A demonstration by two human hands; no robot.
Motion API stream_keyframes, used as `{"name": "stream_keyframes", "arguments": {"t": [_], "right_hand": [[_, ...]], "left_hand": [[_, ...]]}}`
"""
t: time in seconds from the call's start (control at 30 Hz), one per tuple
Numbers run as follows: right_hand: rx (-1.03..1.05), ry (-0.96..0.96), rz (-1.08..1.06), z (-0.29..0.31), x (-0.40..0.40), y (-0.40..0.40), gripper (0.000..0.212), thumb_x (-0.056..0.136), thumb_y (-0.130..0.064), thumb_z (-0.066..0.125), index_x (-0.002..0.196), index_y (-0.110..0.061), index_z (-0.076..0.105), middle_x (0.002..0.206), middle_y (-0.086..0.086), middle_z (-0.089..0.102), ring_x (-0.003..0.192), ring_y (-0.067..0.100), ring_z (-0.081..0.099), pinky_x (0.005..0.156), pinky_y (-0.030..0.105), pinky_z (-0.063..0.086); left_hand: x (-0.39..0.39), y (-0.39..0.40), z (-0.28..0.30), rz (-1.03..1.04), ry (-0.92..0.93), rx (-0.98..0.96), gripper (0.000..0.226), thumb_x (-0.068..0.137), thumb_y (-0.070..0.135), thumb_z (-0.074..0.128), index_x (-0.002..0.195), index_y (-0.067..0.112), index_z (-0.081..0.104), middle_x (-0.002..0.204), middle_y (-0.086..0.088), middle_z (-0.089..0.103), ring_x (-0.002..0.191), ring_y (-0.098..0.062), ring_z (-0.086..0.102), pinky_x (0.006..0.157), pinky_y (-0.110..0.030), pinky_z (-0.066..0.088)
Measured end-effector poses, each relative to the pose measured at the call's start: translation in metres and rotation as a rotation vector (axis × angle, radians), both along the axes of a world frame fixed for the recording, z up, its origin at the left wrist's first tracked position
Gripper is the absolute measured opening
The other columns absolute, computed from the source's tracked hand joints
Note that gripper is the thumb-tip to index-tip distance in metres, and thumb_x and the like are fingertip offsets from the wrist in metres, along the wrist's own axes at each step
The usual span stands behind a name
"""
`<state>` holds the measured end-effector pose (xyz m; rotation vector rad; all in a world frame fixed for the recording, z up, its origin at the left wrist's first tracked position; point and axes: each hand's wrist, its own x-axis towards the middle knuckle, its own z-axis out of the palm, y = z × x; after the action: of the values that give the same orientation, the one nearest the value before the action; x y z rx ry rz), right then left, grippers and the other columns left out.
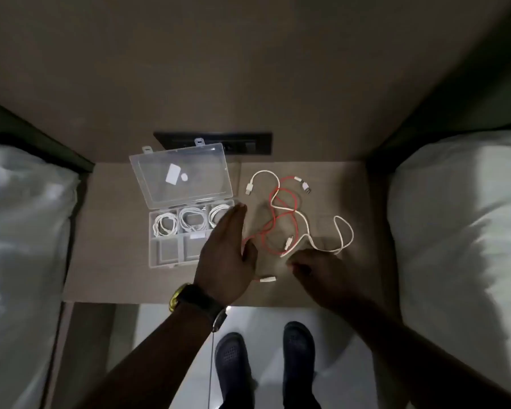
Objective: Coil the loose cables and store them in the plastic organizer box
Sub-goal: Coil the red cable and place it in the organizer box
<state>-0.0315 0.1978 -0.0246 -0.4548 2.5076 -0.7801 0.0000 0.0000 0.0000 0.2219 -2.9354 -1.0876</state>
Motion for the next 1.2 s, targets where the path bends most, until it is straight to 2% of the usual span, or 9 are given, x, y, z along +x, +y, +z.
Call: {"name": "stream_keyframes", "arguments": {"t": [0.1, 0.27, 0.43, 0.57, 0.67, 0.83, 0.9, 1.03, 1.2], "right_hand": [[0.003, -0.015, 0.092, -0.050, 0.024, -0.027, 0.019, 0.084, -0.021, 0.056, 0.098, -0.021, 0.070, 0.099, 0.002, 0.068, 0.094, 0.027, 0.064, 0.080, 0.036, 0.050], [0.236, -0.014, 0.165, -0.111, 0.044, -0.055, 0.035, 0.088, -0.021, 0.052, 0.123, -0.027, 0.052, 0.134, -0.002, 0.049, 0.110, 0.028, 0.049, 0.079, 0.043, 0.054], [0.106, -0.083, 0.042, -0.116, 0.039, -0.056, 0.035, 0.087, -0.034, 0.038, 0.105, -0.013, 0.058, 0.112, 0.010, 0.058, 0.099, 0.030, 0.057, 0.080, 0.038, 0.046], [-0.270, -0.161, -0.117, -0.071, 0.041, -0.059, 0.011, 0.087, -0.017, 0.059, 0.079, -0.025, 0.060, 0.077, -0.007, 0.060, 0.069, -0.001, 0.058, 0.065, 0.015, 0.042], [-0.548, -0.377, -0.172, -0.039, 0.035, -0.054, 0.015, 0.084, 0.001, 0.063, 0.082, -0.012, 0.070, 0.073, -0.001, 0.068, 0.066, 0.005, 0.065, 0.065, 0.026, 0.054], [-0.526, 0.042, -0.066, -0.002, -0.010, -0.048, 0.051, 0.085, 0.003, 0.049, 0.127, -0.023, 0.063, 0.133, -0.007, 0.060, 0.129, 0.009, 0.051, 0.106, 0.025, 0.040], [-0.582, -0.108, 0.090, 0.004, -0.020, -0.054, 0.056, 0.084, 0.005, 0.042, 0.130, -0.021, 0.060, 0.123, -0.013, 0.063, 0.118, 0.005, 0.058, 0.101, 0.022, 0.042], [-0.564, -0.164, 0.140, 0.006, -0.031, -0.063, 0.017, 0.097, -0.031, 0.043, 0.092, -0.038, 0.058, 0.078, -0.017, 0.057, 0.074, 0.002, 0.056, 0.071, 0.026, 0.044], [-0.424, -0.019, 0.244, 0.005, -0.038, -0.047, 0.019, 0.100, -0.034, 0.043, 0.093, -0.023, 0.058, 0.084, -0.008, 0.059, 0.080, 0.012, 0.058, 0.074, 0.039, 0.049]], "left_hand": [[0.011, 0.000, -0.026, 0.078, -0.016, 0.108, 0.049, 0.081, 0.013, 0.054, 0.130, 0.016, 0.058, 0.130, -0.003, 0.064, 0.115, -0.021, 0.062, 0.099, -0.034, 0.049], [0.033, -0.001, -0.059, 0.291, -0.168, 0.318, 0.024, 0.078, 0.009, 0.058, 0.091, 0.026, 0.070, 0.089, 0.007, 0.074, 0.084, -0.013, 0.068, 0.080, -0.034, 0.054], [0.053, 0.001, -0.079, 0.756, -0.465, 0.797, 0.010, 0.065, 0.026, 0.068, 0.071, 0.018, 0.071, 0.070, -0.008, 0.070, 0.066, -0.025, 0.062, 0.066, -0.040, 0.051], [0.055, 0.023, -0.066, 0.658, -0.578, 0.941, 0.035, 0.084, 0.043, 0.066, 0.090, 0.009, 0.072, 0.082, -0.009, 0.074, 0.079, -0.022, 0.069, 0.074, -0.038, 0.054], [0.040, 0.033, -0.041, 0.712, -0.438, 1.099, 0.030, 0.099, 0.024, 0.051, 0.082, 0.005, 0.068, 0.069, -0.011, 0.068, 0.065, -0.021, 0.063, 0.058, -0.027, 0.050], [0.025, 0.027, -0.002, 0.588, -0.553, 1.183, 0.026, 0.089, 0.025, 0.058, 0.071, 0.007, 0.066, 0.052, -0.004, 0.047, 0.039, -0.013, 0.040, 0.040, -0.020, 0.032], [0.024, 0.024, 0.014, 0.508, -0.578, 1.395, 0.029, 0.088, 0.028, 0.060, 0.066, 0.010, 0.061, 0.050, 0.001, 0.034, 0.036, -0.009, 0.028, 0.038, -0.018, 0.022], [0.006, 0.000, 0.043, 0.428, -0.263, 1.920, 0.033, 0.095, 0.033, 0.046, 0.074, 0.013, 0.060, 0.052, 0.005, 0.039, 0.040, -0.006, 0.034, 0.044, -0.020, 0.024], [-0.029, -0.023, 0.037, 0.458, 0.117, 1.870, 0.035, 0.101, 0.030, 0.037, 0.103, 0.011, 0.066, 0.081, 0.000, 0.065, 0.077, -0.012, 0.063, 0.076, -0.023, 0.054]]}}
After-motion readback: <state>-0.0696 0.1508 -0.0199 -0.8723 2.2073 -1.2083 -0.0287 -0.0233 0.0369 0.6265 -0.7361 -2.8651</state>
